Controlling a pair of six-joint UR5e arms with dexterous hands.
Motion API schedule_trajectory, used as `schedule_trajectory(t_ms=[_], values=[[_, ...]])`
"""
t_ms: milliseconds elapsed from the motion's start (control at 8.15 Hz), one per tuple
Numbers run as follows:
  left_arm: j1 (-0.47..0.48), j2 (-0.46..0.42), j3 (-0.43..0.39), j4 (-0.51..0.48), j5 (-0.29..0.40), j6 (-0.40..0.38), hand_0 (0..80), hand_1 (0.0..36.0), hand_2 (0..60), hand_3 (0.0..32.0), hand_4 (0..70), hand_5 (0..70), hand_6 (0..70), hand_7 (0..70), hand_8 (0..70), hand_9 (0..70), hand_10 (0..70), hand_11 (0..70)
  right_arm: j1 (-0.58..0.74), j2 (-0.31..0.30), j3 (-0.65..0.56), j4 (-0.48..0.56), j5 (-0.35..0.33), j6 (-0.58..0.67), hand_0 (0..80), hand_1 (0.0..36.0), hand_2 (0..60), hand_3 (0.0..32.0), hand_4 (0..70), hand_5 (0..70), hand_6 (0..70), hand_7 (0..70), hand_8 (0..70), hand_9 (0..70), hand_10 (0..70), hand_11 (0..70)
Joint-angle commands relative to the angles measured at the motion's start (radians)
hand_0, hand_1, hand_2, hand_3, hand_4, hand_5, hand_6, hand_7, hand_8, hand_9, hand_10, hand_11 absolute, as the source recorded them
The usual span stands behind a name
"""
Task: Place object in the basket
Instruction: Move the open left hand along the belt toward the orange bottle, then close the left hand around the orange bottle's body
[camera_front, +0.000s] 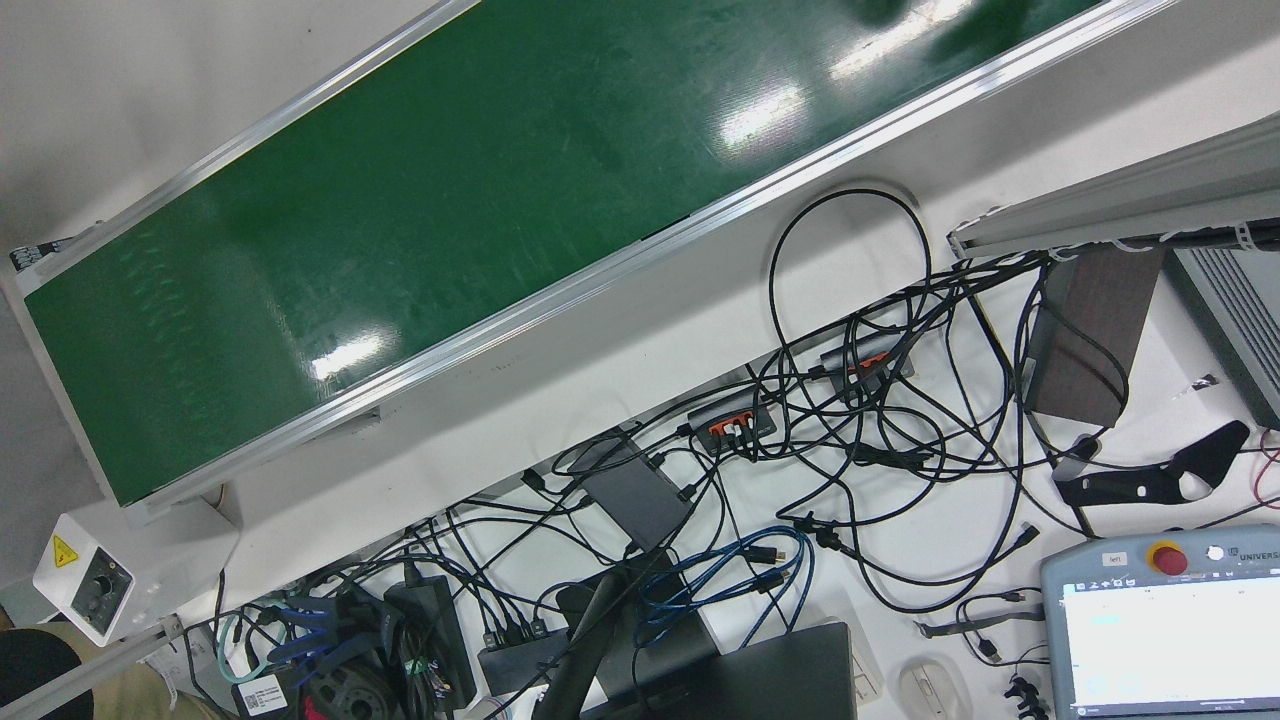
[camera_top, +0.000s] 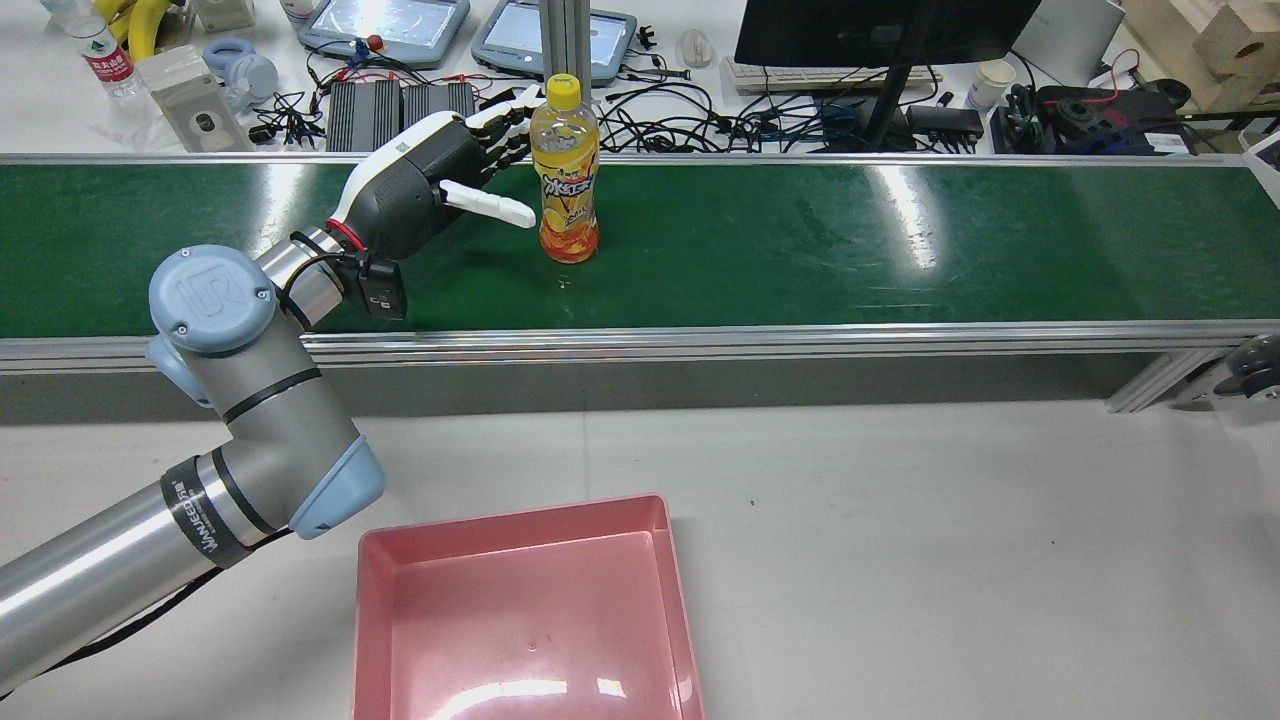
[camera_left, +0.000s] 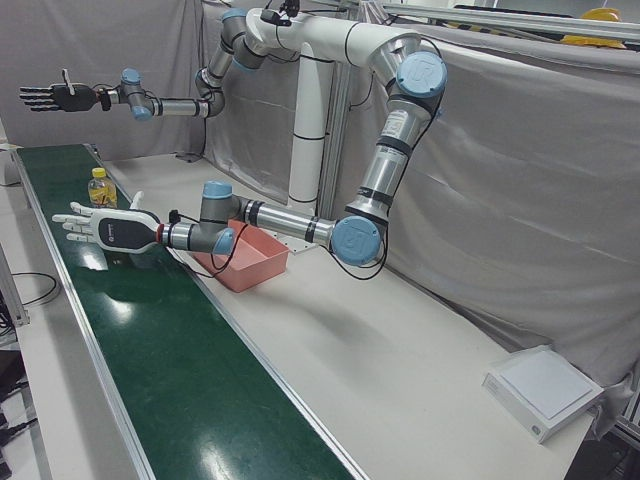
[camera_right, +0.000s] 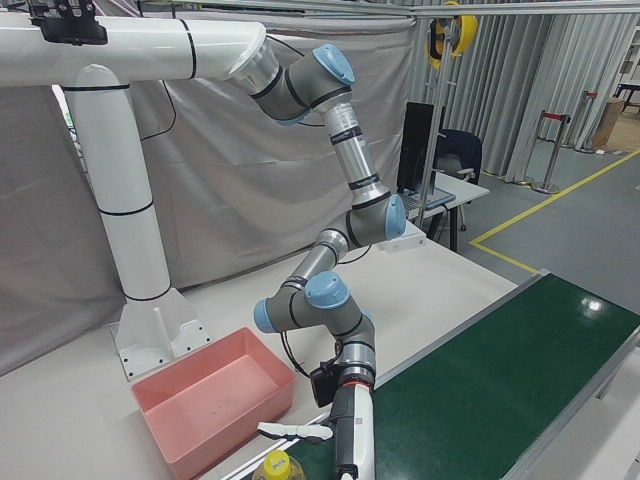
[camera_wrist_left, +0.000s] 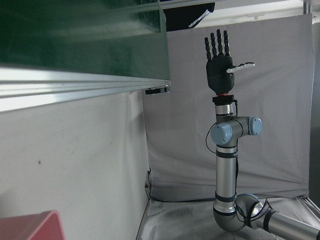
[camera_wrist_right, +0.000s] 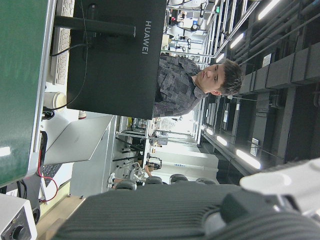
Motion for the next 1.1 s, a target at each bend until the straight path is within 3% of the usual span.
schedule_trajectory(t_ms=[0, 246, 368, 491, 614, 737, 859, 982], values=[[0.005, -0.026, 0.009, -0.001, 0.011, -0.014, 53.6, 15.1, 0.0, 0.0, 15.8, 19.1, 3.1, 0.2, 9.0, 9.9, 4.7, 8.4, 0.000, 0.000, 0.000, 0.000, 0.000, 0.000, 0.0, 0.0, 0.0, 0.0, 0.0, 0.0, 0.0, 0.0, 0.0, 0.0, 0.0, 0.0], [0.005, -0.034, 0.009, -0.001, 0.011, -0.014, 53.7, 15.4, 0.0, 0.0, 16.2, 20.6, 3.6, 0.8, 9.5, 10.8, 5.3, 9.3, 0.000, 0.000, 0.000, 0.000, 0.000, 0.000, 0.0, 0.0, 0.0, 0.0, 0.0, 0.0, 0.0, 0.0, 0.0, 0.0, 0.0, 0.0], [0.005, -0.040, 0.008, -0.001, 0.013, -0.014, 53.5, 15.8, 3.0, 0.0, 16.6, 25.1, 4.3, 1.7, 11.0, 12.7, 6.5, 11.0, 0.000, 0.000, 0.000, 0.000, 0.000, 0.000, 0.0, 0.0, 0.0, 0.0, 0.0, 0.0, 0.0, 0.0, 0.0, 0.0, 0.0, 0.0], [0.005, -0.048, 0.002, 0.026, 0.022, -0.019, 52.6, 20.9, 31.2, 0.0, 20.1, 49.8, 9.7, 11.1, 20.9, 26.6, 20.3, 31.1, 0.000, 0.000, 0.000, 0.000, 0.000, 0.000, 0.0, 0.0, 0.0, 0.0, 0.0, 0.0, 0.0, 0.0, 0.0, 0.0, 0.0, 0.0], [0.006, -0.075, -0.006, 0.104, 0.010, -0.019, 55.8, 26.9, 60.0, 0.0, 59.6, 70.0, 31.5, 42.6, 47.1, 62.8, 53.5, 70.0, 0.000, 0.000, 0.000, 0.000, 0.000, 0.000, 0.0, 0.0, 0.0, 0.0, 0.0, 0.0, 0.0, 0.0, 0.0, 0.0, 0.0, 0.0], [0.006, -0.101, -0.006, 0.141, 0.010, -0.019, 57.4, 34.4, 60.0, 0.0, 70.0, 70.0, 60.9, 70.0, 70.0, 70.0, 70.0, 70.0, 0.000, 0.000, 0.000, 0.000, 0.000, 0.000, 0.0, 0.0, 0.0, 0.0, 0.0, 0.0, 0.0, 0.0, 0.0, 0.0, 0.0, 0.0], [0.006, -0.115, -0.008, 0.143, 0.010, -0.022, 60.1, 36.0, 60.0, 0.0, 70.0, 70.0, 70.0, 70.0, 70.0, 70.0, 70.0, 70.0, 0.000, 0.000, 0.000, 0.000, 0.000, 0.000, 0.0, 0.0, 0.0, 0.0, 0.0, 0.0, 0.0, 0.0, 0.0, 0.0, 0.0, 0.0], [0.006, -0.115, -0.017, 0.143, 0.011, -0.022, 57.5, 36.0, 60.0, 0.0, 70.0, 70.0, 70.0, 70.0, 70.0, 70.0, 70.0, 70.0, 0.000, 0.000, 0.000, 0.000, 0.000, 0.000, 0.0, 0.0, 0.0, 0.0, 0.0, 0.0, 0.0, 0.0, 0.0, 0.0, 0.0, 0.0]])
